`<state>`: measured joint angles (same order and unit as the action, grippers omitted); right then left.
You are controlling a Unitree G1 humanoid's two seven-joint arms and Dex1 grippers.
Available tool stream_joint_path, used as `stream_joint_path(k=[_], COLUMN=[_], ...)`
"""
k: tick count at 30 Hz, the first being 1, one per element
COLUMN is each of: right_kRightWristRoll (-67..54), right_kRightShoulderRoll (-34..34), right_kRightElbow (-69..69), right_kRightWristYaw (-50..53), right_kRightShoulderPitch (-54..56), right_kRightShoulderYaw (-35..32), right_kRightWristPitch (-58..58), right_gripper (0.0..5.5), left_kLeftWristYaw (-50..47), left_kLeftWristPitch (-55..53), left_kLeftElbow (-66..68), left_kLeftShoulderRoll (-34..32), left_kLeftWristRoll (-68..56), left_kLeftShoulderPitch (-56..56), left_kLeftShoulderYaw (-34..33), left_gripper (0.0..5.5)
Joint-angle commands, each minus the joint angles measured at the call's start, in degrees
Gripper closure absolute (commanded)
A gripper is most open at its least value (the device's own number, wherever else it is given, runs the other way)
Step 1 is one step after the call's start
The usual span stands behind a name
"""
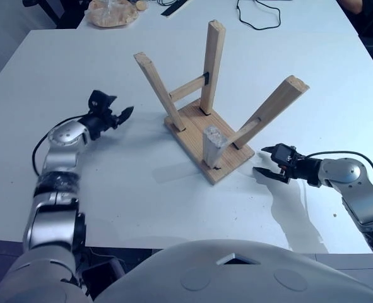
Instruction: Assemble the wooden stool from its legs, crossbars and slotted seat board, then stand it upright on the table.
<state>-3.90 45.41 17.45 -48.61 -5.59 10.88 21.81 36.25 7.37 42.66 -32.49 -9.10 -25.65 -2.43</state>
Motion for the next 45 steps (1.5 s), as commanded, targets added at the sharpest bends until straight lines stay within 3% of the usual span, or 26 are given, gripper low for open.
stream_joint_path(k=[1,9,14,20,26,31,38,43,45], right_kRightWristRoll=[1.5,2.0,3.5,5.6,7.1,6.1,2.2,-1.5,-1.6], right_kRightShoulderRoll=[0.1,-7.6,-11.9,-17.8,-22.2,-20.9,-13.5,-11.1,-11.3], right_kRightElbow=[-2.1,-5.5,-10.7,-19.1,-28.0,-27.4,-16.8,-6.8,-5.3], right_kRightWristYaw=[-2.3,3.0,6.8,11.1,15.3,14.2,9.5,6.3,6.1], right_kRightShoulderPitch=[1.5,6.5,9.6,14.8,20.6,20.1,9.1,1.9,0.9], right_kRightShoulderYaw=[3.4,5.4,5.4,5.9,4.3,2.7,-3.3,-4.9,-3.9], right_kRightWristPitch=[-0.1,0.5,-0.3,-3.5,-7.7,-8.6,-4.8,-0.1,0.8], right_gripper=[2.28,2.28,2.28,2.28,2.28,2.28,2.28,2.28,2.28], left_kLeftWristYaw=[-0.4,15.6,20.7,22.3,15.7,11.2,7.9,6.8,6.1], left_kLeftWristPitch=[9.2,16.4,15.0,2.0,-8.5,-11.4,-9.9,-7.4,-6.0], left_kLeftElbow=[14.1,15.6,10.7,-15.8,-33.7,-37.4,-43.9,-45.2,-44.7], left_kLeftShoulderRoll=[5.6,8.7,6.9,0.7,0.9,2.3,1.0,1.1,1.8], left_kLeftWristRoll=[3.1,7.0,4.9,-3.9,-7.2,-6.7,-6.8,-4.1,-2.6], left_kLeftShoulderPitch=[-9.7,-3.5,0.7,15.4,24.1,27.1,36.0,39.5,39.9], left_kLeftShoulderYaw=[1.0,8.1,8.6,6.6,4.6,2.9,-2.3,-2.0,-0.8], left_gripper=[2.25,2.25,2.25,2.25,2.25,2.25,2.25,2.25,2.56])
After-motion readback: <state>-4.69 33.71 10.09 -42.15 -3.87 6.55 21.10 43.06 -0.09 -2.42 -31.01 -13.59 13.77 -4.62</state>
